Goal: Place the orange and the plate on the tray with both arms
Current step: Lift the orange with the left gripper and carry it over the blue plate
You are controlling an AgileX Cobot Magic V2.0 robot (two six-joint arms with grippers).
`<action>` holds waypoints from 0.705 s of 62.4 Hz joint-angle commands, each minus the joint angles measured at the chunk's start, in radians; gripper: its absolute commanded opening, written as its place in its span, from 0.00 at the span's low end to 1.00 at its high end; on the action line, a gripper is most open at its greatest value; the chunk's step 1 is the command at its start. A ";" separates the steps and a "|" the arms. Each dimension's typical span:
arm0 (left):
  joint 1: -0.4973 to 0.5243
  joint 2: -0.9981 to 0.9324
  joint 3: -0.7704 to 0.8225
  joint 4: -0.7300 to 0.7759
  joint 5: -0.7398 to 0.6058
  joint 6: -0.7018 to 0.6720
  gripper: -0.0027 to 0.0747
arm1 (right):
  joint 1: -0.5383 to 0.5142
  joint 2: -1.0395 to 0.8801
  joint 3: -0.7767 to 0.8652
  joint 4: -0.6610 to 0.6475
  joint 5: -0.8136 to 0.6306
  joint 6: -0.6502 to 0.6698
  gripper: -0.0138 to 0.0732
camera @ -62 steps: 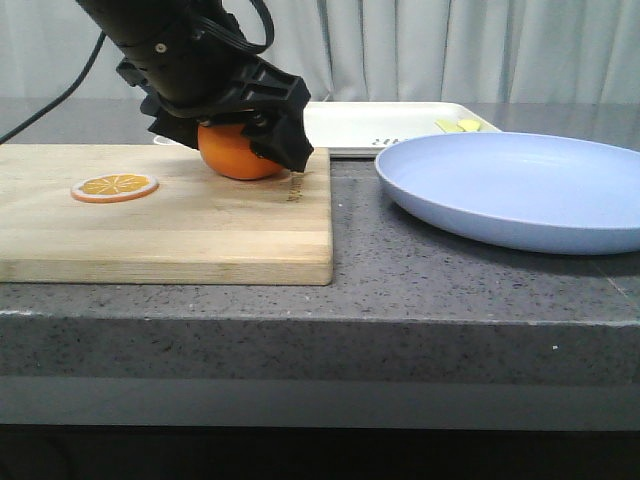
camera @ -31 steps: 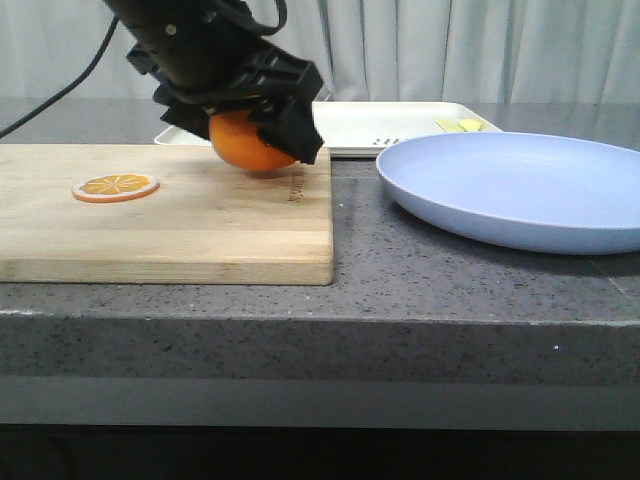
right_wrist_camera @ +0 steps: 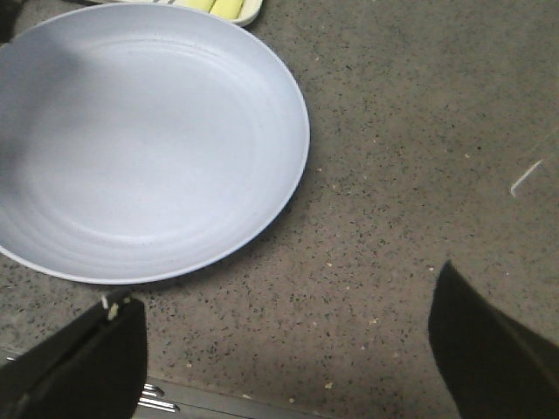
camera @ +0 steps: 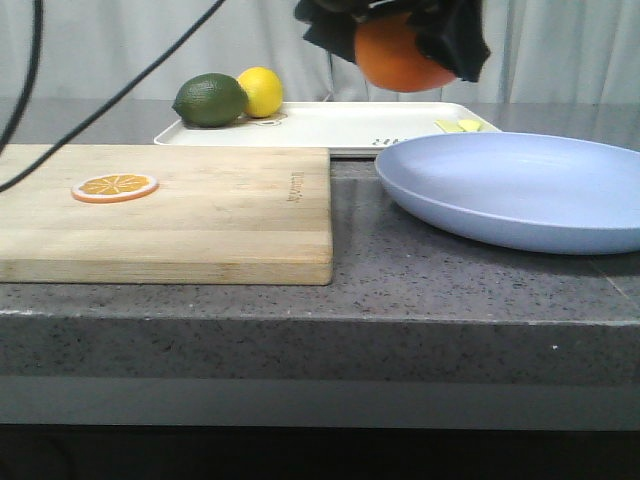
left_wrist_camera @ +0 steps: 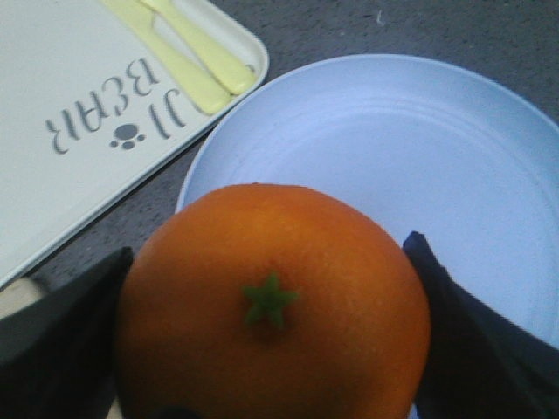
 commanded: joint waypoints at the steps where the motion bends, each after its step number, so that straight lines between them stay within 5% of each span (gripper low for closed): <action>1: -0.028 -0.005 -0.081 0.001 -0.060 -0.001 0.57 | -0.008 -0.047 -0.037 0.010 -0.040 -0.007 0.91; 35: -0.097 0.248 -0.303 0.001 -0.061 -0.001 0.57 | -0.007 -0.171 -0.037 0.016 0.043 -0.007 0.91; 44: -0.097 0.253 -0.303 -0.007 -0.041 -0.001 0.75 | -0.007 -0.171 -0.037 0.016 0.026 -0.007 0.91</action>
